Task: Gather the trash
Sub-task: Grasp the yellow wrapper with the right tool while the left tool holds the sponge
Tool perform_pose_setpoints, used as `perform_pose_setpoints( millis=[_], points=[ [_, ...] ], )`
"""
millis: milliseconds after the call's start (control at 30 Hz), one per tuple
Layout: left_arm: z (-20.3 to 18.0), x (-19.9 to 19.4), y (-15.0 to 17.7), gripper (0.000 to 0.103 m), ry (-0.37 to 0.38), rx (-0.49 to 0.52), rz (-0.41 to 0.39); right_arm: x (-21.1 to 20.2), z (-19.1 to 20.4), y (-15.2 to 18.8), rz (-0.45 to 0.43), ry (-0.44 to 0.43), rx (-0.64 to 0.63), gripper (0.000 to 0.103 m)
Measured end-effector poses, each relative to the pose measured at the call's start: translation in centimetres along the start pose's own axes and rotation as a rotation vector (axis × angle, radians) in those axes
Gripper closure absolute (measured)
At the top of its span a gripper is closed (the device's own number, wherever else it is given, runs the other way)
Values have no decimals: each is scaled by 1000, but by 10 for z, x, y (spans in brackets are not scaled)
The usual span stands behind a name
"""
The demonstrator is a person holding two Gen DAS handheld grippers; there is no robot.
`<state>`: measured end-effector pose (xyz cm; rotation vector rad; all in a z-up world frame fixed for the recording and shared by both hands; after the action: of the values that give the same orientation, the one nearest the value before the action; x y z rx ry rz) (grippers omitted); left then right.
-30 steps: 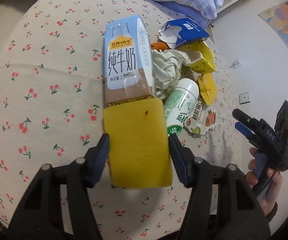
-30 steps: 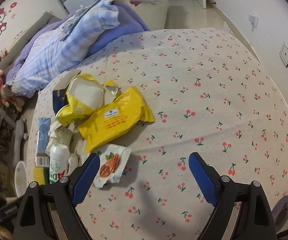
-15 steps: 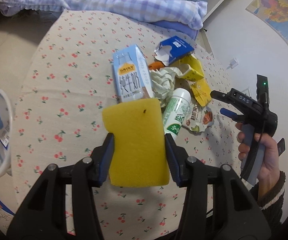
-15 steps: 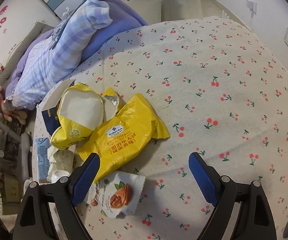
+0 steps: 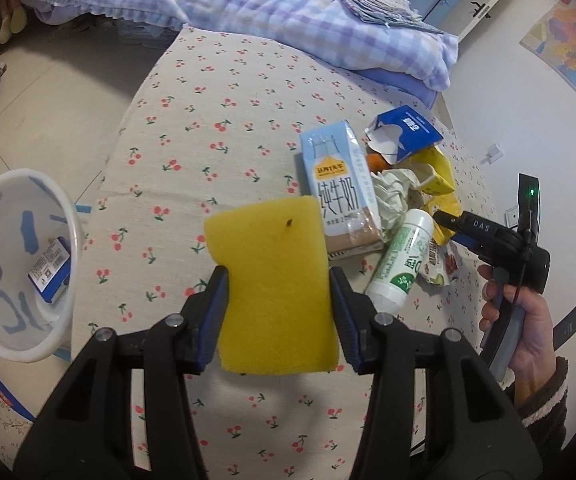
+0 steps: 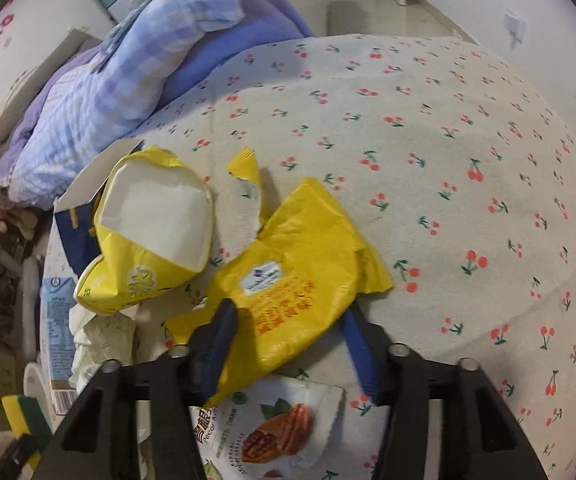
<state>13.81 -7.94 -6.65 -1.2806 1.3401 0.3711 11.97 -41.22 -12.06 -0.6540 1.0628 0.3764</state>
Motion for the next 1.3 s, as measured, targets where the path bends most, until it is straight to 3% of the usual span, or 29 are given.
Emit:
perform_pose_setpoints(
  millis=[133,433,733,967,1300],
  points=[
    [6,-4,0,52,1,-17,-8,-2,4,2,-15,6,-28,77],
    [21,-23,2,52,-10,-42,-51,-55,-8,4,-81,-60,-33,92],
    [35,-44,10,52,-48,-45,-90,-119,-15,4,-172,-152,-20,94],
    [45,-58,16,52,-91,-59,-116,-153,-8,13,-184,-244,-19,94],
    [96,-83,24,52,-219,-102,-153,-169,59,52,-129,-371,-137,94]
  ],
)
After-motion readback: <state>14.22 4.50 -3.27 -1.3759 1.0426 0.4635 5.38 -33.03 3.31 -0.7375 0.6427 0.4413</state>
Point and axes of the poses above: each gripper's, at about its wrist camera, not at the fingertips, and x roughly the way its jaws point, z to its left, y to its underside, the point moved 5 cm from there along x, roughly the way its jaws point, and after that the axes turned 12 degrees about x, right-handed, at the moved point
